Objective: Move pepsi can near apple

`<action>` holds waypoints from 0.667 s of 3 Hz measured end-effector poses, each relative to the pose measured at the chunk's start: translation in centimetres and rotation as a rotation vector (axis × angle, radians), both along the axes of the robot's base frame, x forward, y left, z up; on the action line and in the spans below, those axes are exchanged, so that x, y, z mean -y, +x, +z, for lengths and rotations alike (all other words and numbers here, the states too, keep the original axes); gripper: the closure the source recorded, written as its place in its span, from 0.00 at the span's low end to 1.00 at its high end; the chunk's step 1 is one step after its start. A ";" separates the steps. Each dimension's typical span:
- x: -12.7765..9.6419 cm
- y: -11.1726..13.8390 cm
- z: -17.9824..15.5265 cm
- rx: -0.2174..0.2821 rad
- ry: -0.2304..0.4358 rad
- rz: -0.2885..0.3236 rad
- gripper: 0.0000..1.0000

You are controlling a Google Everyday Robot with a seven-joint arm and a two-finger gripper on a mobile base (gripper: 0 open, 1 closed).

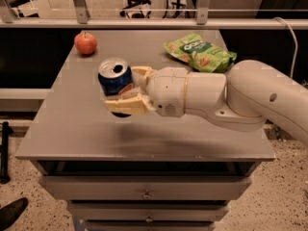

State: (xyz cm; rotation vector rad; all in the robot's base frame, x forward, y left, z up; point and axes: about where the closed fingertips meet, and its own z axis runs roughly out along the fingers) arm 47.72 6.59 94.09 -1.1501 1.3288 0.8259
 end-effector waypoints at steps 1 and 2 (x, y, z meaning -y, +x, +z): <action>0.0 0.1 0.0 0.003 0.006 -0.003 1.00; -0.1 0.8 -0.2 0.025 0.048 -0.025 1.00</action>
Offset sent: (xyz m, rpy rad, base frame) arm 0.0198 -0.0049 -0.0069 0.1010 -0.0467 -0.0596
